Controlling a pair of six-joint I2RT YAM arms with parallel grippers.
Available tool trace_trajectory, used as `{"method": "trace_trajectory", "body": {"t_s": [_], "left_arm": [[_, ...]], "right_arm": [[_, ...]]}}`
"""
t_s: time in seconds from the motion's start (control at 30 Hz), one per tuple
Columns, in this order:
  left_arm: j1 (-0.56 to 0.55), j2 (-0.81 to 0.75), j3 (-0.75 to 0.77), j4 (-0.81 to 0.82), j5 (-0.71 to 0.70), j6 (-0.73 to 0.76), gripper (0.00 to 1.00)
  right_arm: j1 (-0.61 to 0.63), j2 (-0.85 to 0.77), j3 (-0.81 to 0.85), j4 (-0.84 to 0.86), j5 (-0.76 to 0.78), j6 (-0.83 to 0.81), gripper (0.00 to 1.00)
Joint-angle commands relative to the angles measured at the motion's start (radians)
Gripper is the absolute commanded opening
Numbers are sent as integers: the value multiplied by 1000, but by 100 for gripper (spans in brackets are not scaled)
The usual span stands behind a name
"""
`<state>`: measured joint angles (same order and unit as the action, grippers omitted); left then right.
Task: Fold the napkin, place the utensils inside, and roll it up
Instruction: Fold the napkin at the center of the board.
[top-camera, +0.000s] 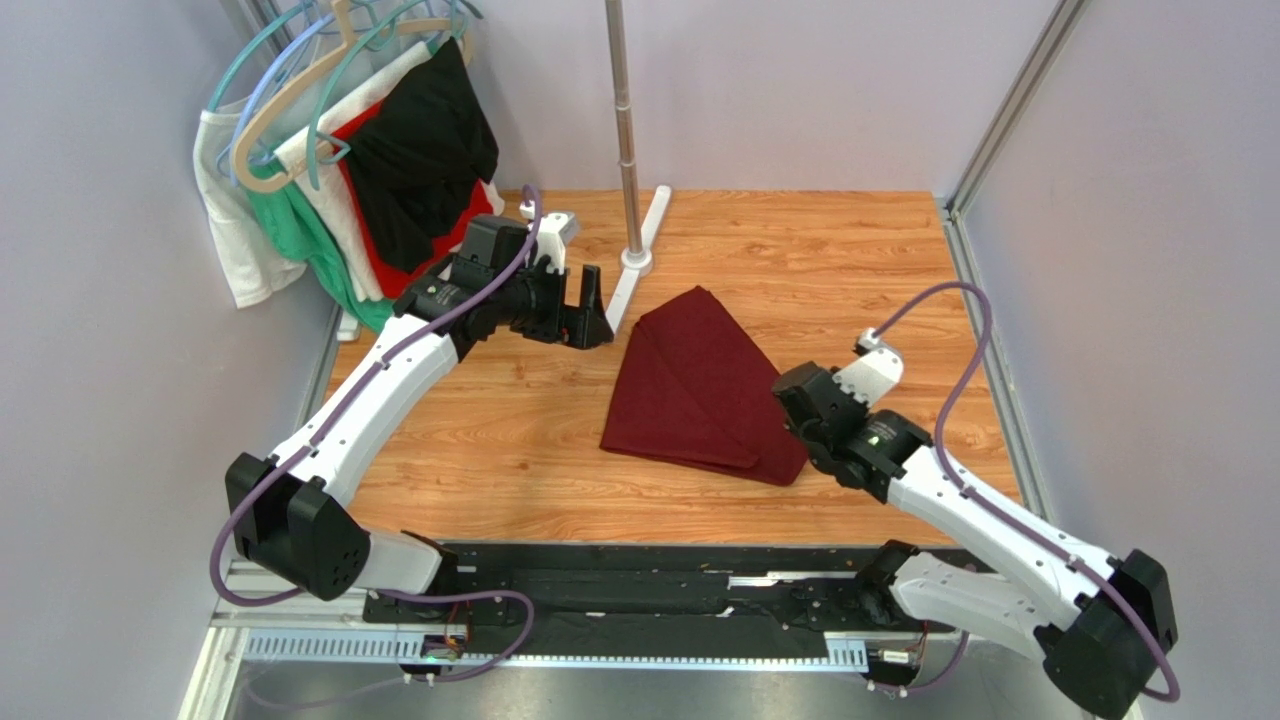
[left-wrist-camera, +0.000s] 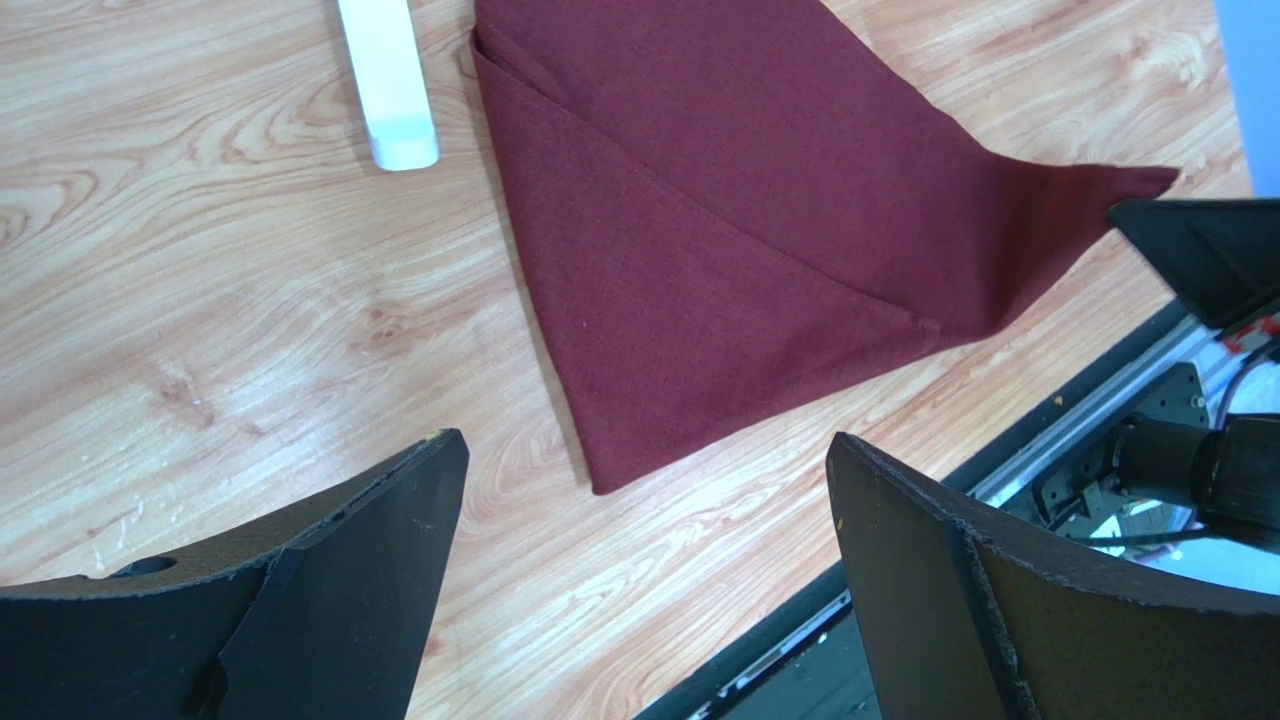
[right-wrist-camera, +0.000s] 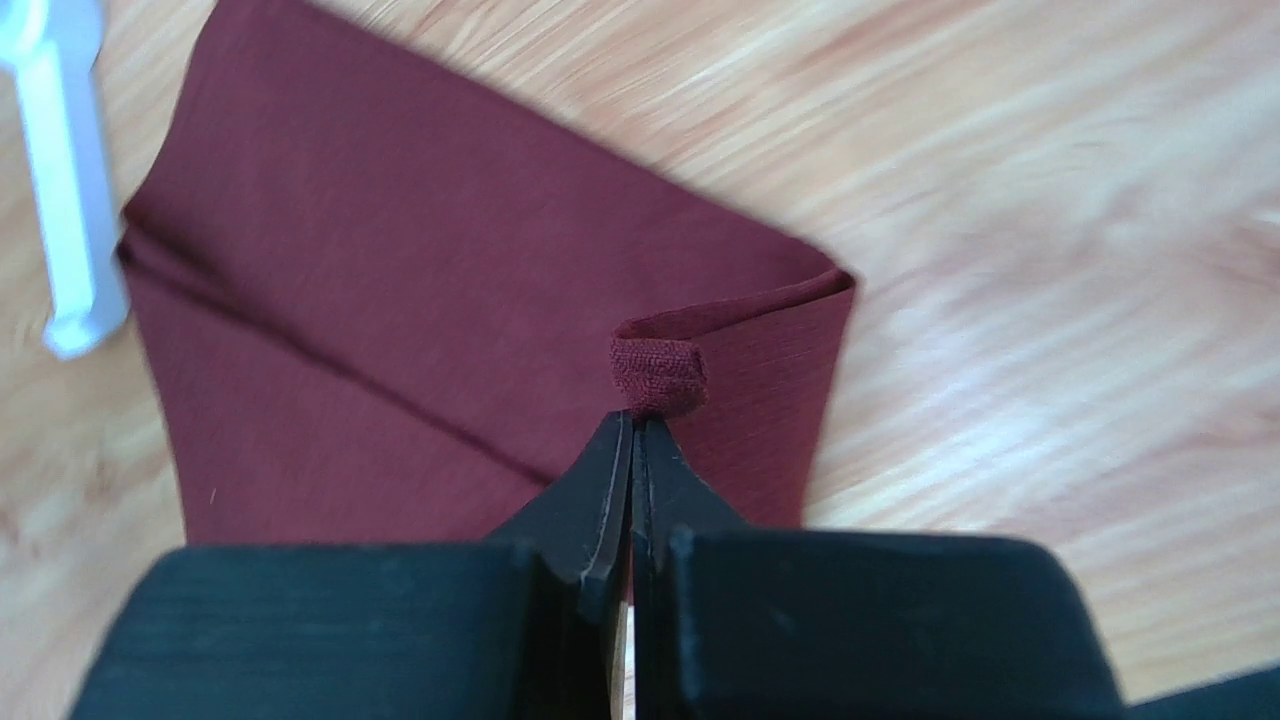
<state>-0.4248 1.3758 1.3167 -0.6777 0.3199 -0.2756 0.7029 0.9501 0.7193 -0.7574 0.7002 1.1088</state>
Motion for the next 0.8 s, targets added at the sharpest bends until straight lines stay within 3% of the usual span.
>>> {"method": "trace_trajectory", "body": {"t_s": [0.0,0.47,0.77], "left_arm": [[4,-15,4,0,-16,32,99],[6,-15,7,-16,-50,36,99],[14,-35,0,-23,-84,47,99]], "right_arm": [[98,65,57,205,1,-131,0],[260,239,256,322,-21,-233,0],[299,291,261,420,-68,-273,0]]}}
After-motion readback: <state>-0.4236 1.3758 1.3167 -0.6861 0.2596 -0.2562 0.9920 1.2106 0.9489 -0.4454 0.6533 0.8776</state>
